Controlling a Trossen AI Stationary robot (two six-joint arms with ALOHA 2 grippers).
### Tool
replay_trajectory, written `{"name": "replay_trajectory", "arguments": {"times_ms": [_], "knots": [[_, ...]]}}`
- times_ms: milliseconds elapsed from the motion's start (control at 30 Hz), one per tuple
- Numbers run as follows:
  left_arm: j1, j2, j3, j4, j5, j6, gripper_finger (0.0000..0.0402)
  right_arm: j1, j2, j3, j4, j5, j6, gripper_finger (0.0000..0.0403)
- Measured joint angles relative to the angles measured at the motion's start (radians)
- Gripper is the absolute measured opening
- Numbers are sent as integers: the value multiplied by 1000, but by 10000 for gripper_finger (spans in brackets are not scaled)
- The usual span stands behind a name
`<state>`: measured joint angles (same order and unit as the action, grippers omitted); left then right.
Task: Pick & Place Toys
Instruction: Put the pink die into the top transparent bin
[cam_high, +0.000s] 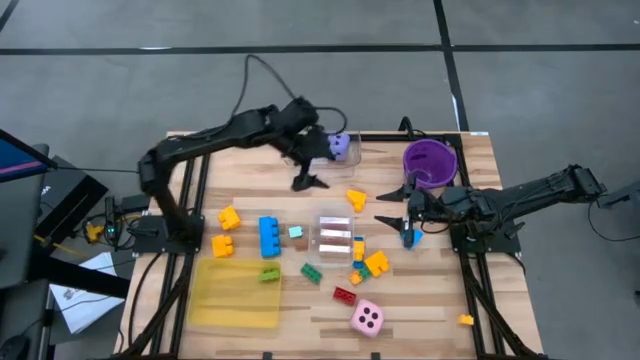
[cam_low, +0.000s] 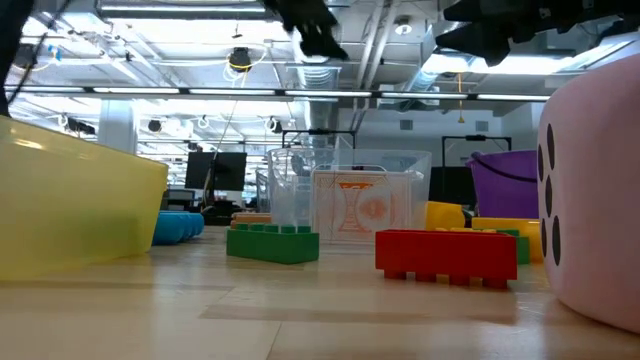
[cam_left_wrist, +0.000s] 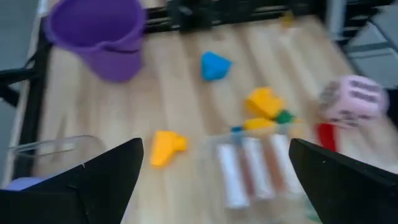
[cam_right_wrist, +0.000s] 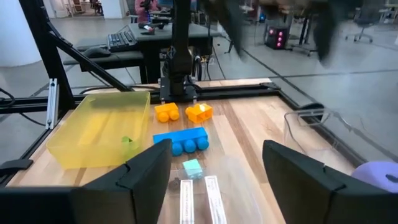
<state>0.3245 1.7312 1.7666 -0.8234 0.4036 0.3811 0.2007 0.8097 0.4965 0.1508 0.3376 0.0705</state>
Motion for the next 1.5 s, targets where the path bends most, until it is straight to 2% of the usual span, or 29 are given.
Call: {"name": "replay_trajectory", "arguments": {"times_ms": [167, 267, 467, 600, 733, 867, 1000, 1500], "knots": [[-93, -192, -151, 56, -7, -79, 400, 0, 0, 0, -51, 1, 54, 271], [-159, -312, -271, 168, -18, -125, 400, 0, 0, 0, -85, 2, 102, 276], [-310, -508, -499, 441, -221, -123, 400, 11, 4, 0, -203, 3, 251, 277], [-393, -620, -664, 628, -352, -75, 400, 41, 17, 0, -211, 6, 330, 277], [-432, -700, -824, 810, -407, -66, 400, 84, 52, 0, -206, 34, 382, 277], [-443, -741, -949, 981, -425, -65, 400, 121, 102, -1, -191, 86, 418, 277], [-443, -762, -1019, 1100, -434, -59, 400, 134, 157, 0, -141, 107, 443, 277], [-443, -764, -1127, 1234, -439, 6, 400, 133, 258, 0, 131, 107, 436, 277]]}}
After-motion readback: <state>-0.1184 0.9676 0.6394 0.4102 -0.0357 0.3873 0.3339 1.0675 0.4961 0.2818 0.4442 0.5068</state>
